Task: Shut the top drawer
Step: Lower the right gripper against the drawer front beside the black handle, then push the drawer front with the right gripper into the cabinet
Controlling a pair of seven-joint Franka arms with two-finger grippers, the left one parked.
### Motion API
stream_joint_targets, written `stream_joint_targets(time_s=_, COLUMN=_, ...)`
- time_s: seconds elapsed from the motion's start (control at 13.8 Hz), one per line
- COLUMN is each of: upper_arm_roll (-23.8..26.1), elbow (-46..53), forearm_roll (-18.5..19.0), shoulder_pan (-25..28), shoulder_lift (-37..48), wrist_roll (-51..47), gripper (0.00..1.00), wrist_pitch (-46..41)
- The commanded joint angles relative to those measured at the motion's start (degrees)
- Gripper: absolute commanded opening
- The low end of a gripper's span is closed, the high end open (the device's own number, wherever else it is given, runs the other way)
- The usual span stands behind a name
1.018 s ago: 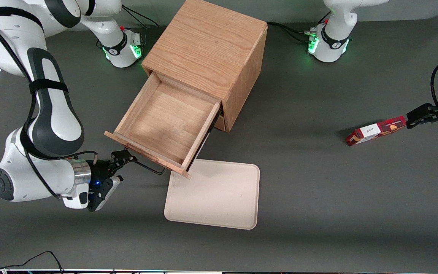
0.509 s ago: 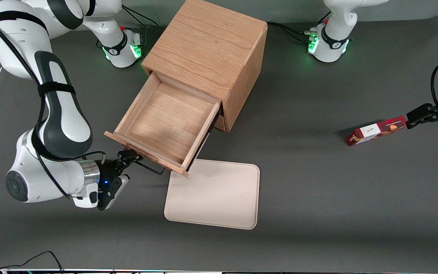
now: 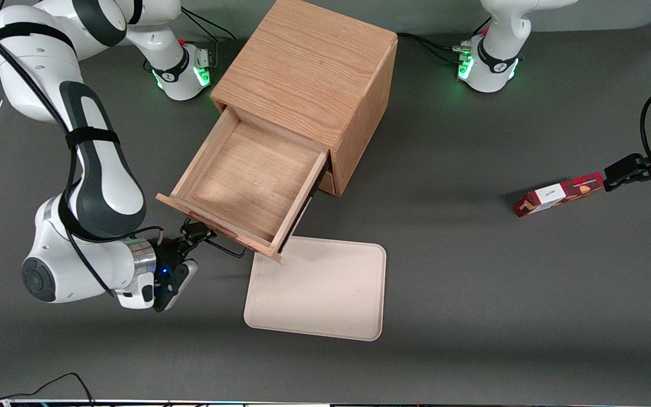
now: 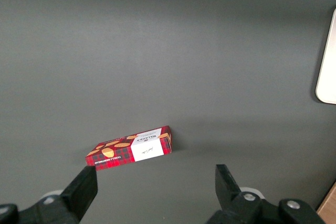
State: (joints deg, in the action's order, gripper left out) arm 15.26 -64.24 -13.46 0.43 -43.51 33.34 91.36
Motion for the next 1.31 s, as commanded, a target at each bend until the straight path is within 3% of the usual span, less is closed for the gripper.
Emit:
stream_joint_targets(time_s=0.0, upper_arm_roll=0.21, elbow=0.53, forearm_roll=0.8, shoulder_pan=0.71, shoulder_lift=-0.43, wrist_roll=0.5, gripper=1.0, wrist_pitch=-0.39)
stream_joint_targets(time_s=0.44, upper_arm_roll=1.52, elbow=-1.85, forearm_roll=1.15, shoulder_pan=0.8, shoulder_lift=1.06, wrist_roll=-0.03, gripper=1.0, wrist_pitch=-0.39)
stream_joint_targets(time_s=1.24, upper_arm_roll=4.69, elbow=-15.11, forearm_roll=1.33, shoulder_pan=0.63, shoulder_lift=9.32, wrist_roll=-3.1, gripper=1.0, wrist_pitch=4.0)
